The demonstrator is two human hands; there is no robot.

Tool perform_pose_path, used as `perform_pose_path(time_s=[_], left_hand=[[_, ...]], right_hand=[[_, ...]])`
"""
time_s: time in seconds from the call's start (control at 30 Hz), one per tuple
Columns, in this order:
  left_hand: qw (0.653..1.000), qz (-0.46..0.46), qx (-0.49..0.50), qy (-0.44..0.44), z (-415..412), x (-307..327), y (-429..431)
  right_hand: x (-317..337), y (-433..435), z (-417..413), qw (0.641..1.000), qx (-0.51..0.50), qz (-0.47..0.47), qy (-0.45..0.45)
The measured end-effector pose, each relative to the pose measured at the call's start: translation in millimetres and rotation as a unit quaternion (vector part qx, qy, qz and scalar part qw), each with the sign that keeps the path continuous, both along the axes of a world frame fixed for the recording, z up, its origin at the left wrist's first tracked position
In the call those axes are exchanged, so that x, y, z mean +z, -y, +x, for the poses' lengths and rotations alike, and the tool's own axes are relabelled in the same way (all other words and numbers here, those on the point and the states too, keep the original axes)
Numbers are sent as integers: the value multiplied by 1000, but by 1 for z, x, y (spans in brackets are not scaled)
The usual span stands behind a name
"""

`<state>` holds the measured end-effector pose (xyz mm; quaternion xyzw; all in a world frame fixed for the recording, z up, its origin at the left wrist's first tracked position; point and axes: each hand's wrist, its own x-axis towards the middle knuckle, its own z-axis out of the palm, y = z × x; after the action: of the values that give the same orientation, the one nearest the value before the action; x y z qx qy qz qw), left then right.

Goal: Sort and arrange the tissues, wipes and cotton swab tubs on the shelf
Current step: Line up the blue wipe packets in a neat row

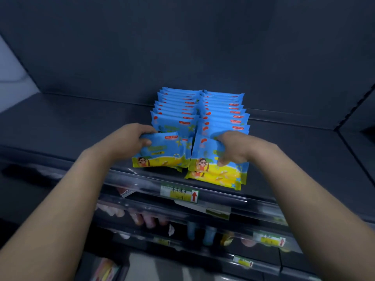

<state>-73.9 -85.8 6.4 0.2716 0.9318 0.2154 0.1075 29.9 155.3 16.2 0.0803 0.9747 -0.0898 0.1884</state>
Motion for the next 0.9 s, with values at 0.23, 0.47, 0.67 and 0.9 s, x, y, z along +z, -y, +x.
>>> perform_pose_path(time_s=[0.23,0.47,0.67,0.9], left_hand=[[997,-15,-49,65,-18,-19,-7],[991,-37,-113,65,-37,-21,-4],[982,-78,-145,97,-52,-24,-6],[972,-91,-175,130,-60,-24,-12]], right_hand=[[2,14,3,999,-40,16,29],[2,25,-4,992,-111,3,60],[0,29,-4,987,-137,-43,67],[-3,26,-9,988,-133,-25,75]])
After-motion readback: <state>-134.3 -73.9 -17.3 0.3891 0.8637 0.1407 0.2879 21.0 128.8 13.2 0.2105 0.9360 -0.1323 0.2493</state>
